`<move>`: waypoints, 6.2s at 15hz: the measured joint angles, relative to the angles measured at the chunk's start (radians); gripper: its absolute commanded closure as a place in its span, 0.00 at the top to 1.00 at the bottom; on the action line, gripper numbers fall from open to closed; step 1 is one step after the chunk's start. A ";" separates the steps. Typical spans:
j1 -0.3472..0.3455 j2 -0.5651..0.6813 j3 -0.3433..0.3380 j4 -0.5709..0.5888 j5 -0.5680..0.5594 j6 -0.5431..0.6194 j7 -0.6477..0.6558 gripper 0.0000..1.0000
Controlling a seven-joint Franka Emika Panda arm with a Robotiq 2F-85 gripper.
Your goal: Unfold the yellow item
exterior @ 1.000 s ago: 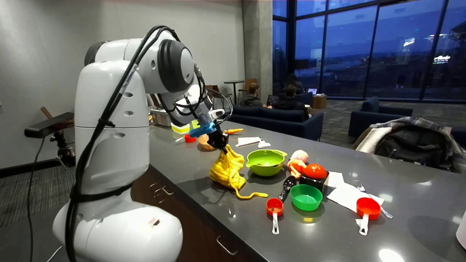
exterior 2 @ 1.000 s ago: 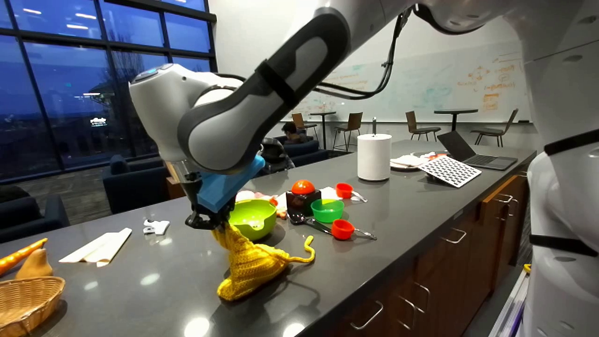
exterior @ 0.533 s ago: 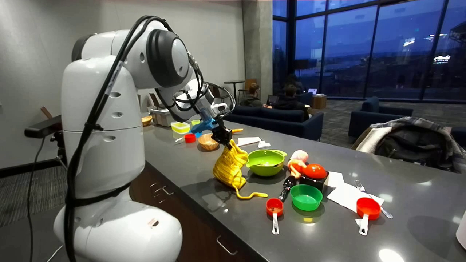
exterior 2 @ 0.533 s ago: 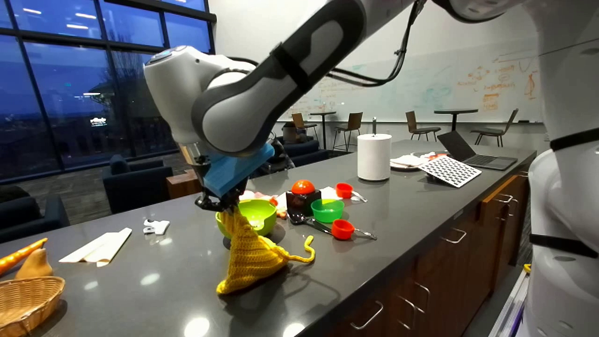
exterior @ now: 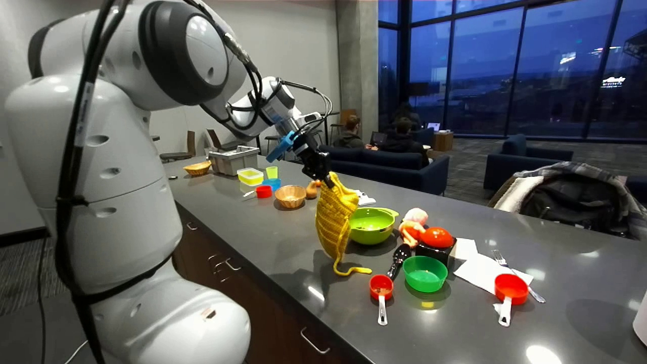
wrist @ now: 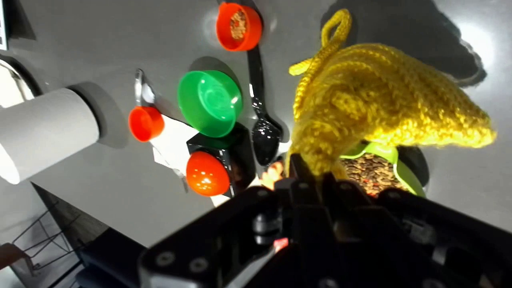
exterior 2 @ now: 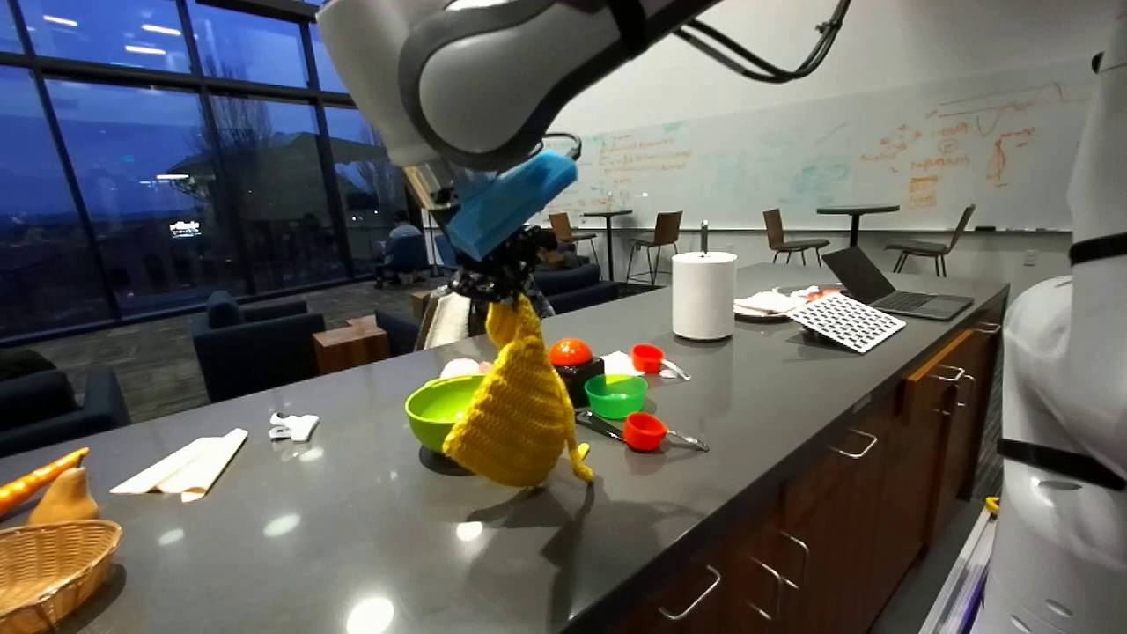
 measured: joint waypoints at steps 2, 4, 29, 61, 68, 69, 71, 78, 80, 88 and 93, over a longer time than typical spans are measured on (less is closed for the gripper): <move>-0.019 -0.052 0.009 0.000 0.000 -0.088 -0.002 0.01; -0.038 -0.093 0.021 0.003 -0.003 -0.166 -0.007 0.01; 0.022 0.237 0.093 0.087 -0.012 -0.085 -0.296 0.01; 0.136 0.595 -0.003 0.401 0.240 0.389 -0.446 1.00; 0.122 0.460 -0.097 0.235 0.246 0.371 -0.151 1.00; 0.111 0.437 -0.103 0.188 0.252 0.373 -0.108 1.00; 0.085 0.397 -0.107 0.097 0.272 0.379 -0.027 1.00; 0.015 0.329 -0.107 -0.103 0.363 0.441 0.140 1.00; 0.009 0.327 -0.105 -0.132 0.388 0.461 0.154 1.00; 0.007 0.328 -0.088 -0.206 0.477 0.522 0.161 0.74; 0.007 0.328 -0.083 -0.218 0.481 0.555 0.161 0.37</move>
